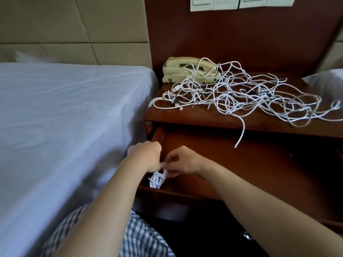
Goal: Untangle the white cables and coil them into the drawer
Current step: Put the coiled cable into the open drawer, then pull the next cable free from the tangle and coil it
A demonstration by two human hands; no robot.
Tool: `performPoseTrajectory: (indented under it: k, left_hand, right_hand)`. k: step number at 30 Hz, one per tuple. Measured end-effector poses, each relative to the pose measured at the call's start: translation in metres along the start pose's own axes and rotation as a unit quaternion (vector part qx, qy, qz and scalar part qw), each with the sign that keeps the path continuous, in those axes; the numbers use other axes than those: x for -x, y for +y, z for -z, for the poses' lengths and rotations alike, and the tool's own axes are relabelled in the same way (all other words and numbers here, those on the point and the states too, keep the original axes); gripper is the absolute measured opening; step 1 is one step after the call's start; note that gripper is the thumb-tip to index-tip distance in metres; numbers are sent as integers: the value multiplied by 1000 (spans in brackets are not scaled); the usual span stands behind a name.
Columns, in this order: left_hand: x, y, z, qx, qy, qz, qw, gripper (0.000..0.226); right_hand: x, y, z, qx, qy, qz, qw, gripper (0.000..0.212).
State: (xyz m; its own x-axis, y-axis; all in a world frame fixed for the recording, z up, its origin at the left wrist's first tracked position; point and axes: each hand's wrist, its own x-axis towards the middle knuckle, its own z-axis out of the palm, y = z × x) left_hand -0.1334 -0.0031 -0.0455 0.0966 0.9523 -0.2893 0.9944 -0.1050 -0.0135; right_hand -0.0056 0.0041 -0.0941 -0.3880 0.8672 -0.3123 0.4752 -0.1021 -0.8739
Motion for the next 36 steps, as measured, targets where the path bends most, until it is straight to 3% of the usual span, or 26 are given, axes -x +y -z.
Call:
performPoseTrajectory:
  k: [3,7,11,16,23,27,32,36]
  left_hand:
    - [0,0,-1,-24,3,20,1000,26]
    - [1,5,7,5,30,-10,1000,24]
    - [-5,16,24,86,86,-70,990,14]
    - [-23,42,44,231,107,-183,950,18]
    - [-64,79,68,293,183,-236,908,17]
    - [-86,90,72,294,229,-252,893,19]
    - [-108,104,69,347,163,-201,902,50]
    - [-112,115,71,436,106,-178,876,48]
  right_hand:
    - [5,1,2,-2,-6,0,1000,16]
    - [17,-2,21,16,47,18,999,10]
    - [37,-7,57,49,89,31,994,13]
    - [63,-15,112,85,168,50,981,18]
    - [78,-19,179,186,343,71,918,14]
    - [59,-22,202,253,410,70,873,25]
    - [27,-17,207,298,370,30,879,25]
    - [22,-14,207,309,386,47,868,21]
